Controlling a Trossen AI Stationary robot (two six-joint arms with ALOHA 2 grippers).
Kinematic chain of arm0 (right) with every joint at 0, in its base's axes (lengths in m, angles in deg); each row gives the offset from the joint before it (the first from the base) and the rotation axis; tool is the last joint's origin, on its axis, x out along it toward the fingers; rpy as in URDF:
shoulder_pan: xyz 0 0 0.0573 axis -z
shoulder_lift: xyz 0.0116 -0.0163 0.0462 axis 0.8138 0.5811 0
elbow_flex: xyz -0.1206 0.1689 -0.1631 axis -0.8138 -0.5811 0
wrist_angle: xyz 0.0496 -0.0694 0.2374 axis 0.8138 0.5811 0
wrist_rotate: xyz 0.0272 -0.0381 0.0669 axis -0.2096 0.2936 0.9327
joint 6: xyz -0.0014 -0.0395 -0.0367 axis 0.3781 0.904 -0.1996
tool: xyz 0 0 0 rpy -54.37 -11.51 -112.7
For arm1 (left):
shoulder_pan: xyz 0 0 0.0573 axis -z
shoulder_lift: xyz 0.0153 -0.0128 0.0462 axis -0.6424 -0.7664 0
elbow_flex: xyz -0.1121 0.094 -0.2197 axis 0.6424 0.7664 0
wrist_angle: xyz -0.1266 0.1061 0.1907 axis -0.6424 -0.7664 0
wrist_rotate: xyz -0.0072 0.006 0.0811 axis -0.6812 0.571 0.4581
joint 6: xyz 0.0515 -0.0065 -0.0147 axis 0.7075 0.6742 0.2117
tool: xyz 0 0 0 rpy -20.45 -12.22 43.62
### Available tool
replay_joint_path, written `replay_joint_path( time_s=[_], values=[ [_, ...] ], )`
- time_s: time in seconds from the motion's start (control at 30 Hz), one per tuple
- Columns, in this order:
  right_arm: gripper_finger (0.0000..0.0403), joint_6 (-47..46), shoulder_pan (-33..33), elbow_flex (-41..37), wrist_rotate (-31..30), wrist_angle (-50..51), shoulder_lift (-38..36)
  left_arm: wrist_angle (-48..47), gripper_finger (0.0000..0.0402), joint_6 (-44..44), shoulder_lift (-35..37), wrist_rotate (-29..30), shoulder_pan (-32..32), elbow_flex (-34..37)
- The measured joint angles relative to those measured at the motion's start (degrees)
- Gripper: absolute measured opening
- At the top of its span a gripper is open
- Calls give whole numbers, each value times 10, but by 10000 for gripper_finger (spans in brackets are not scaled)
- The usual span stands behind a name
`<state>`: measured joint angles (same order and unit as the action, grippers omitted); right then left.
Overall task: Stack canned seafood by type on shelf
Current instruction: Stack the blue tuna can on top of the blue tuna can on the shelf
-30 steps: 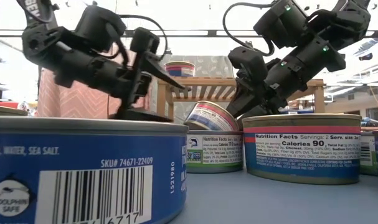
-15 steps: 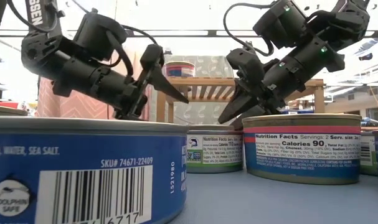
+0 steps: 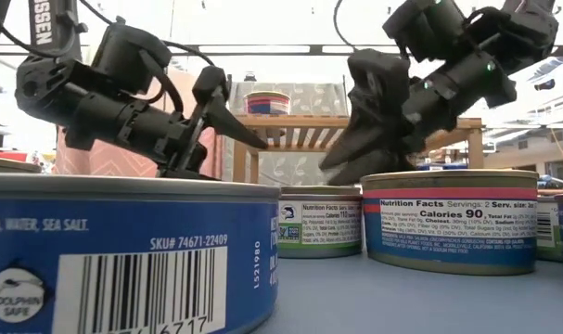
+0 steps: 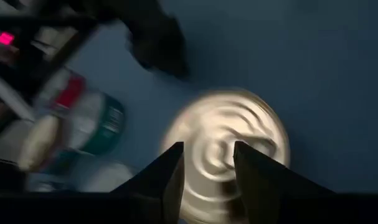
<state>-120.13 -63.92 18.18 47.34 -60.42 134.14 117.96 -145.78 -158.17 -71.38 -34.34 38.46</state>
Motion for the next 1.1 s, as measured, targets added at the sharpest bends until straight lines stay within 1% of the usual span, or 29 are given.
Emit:
replay_joint_path(
  time_s=[0.17,0.37,0.43,0.53,0.7,0.9,0.97,1.1],
  values=[
    [131,1,-2,3,8,-16,31,24,277,5,-1,0,5,3],
    [126,-32,26,4,-35,-26,40,11,277,5,-2,-1,5,-9],
    [124,-36,38,4,-44,-25,41,8,277,6,-2,-1,5,-9],
    [121,-40,51,3,-43,-23,41,0,277,7,-2,0,5,-9],
    [118,-40,54,2,-39,-45,39,-27,277,13,0,1,5,-11],
    [118,-33,49,-1,-38,-63,4,-28,277,14,0,3,5,-11],
    [118,-33,46,0,-38,-57,-3,-29,277,14,0,4,5,-11],
    [118,-36,42,0,-41,-4,-3,-31,277,10,0,7,5,-12]
  ],
)
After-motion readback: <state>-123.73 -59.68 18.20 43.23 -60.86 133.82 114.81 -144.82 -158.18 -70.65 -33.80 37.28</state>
